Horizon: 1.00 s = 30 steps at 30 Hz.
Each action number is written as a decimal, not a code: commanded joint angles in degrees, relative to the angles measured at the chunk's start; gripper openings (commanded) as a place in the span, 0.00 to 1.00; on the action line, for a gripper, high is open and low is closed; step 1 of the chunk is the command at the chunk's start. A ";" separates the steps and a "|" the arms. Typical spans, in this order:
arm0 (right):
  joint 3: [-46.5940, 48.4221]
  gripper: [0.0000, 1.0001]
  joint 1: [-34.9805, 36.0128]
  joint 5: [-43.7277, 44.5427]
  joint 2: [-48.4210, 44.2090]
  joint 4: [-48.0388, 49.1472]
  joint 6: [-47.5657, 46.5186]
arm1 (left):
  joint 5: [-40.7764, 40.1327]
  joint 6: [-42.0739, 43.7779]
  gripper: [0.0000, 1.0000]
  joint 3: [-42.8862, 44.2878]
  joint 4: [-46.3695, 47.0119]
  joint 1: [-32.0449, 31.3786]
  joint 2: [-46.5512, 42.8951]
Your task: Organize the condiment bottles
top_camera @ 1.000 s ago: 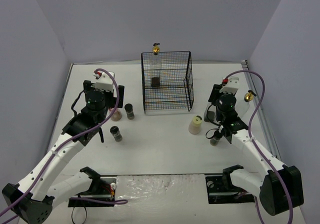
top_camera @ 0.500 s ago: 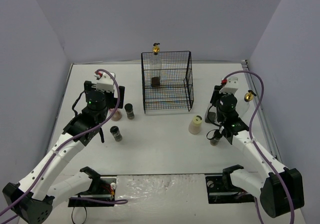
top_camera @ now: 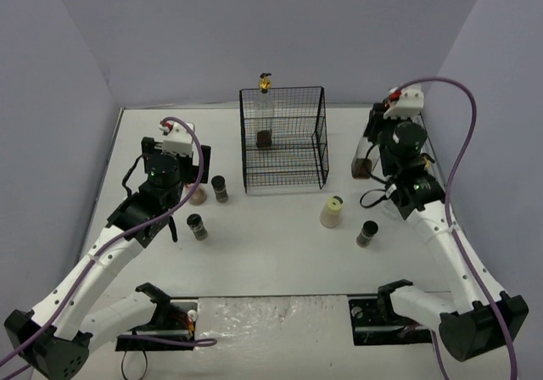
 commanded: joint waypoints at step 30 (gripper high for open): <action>60.27 0.00 7.04 -10.18 47.45 13.18 0.31 | -5.80 1.01 0.97 -1.25 0.85 0.47 -2.68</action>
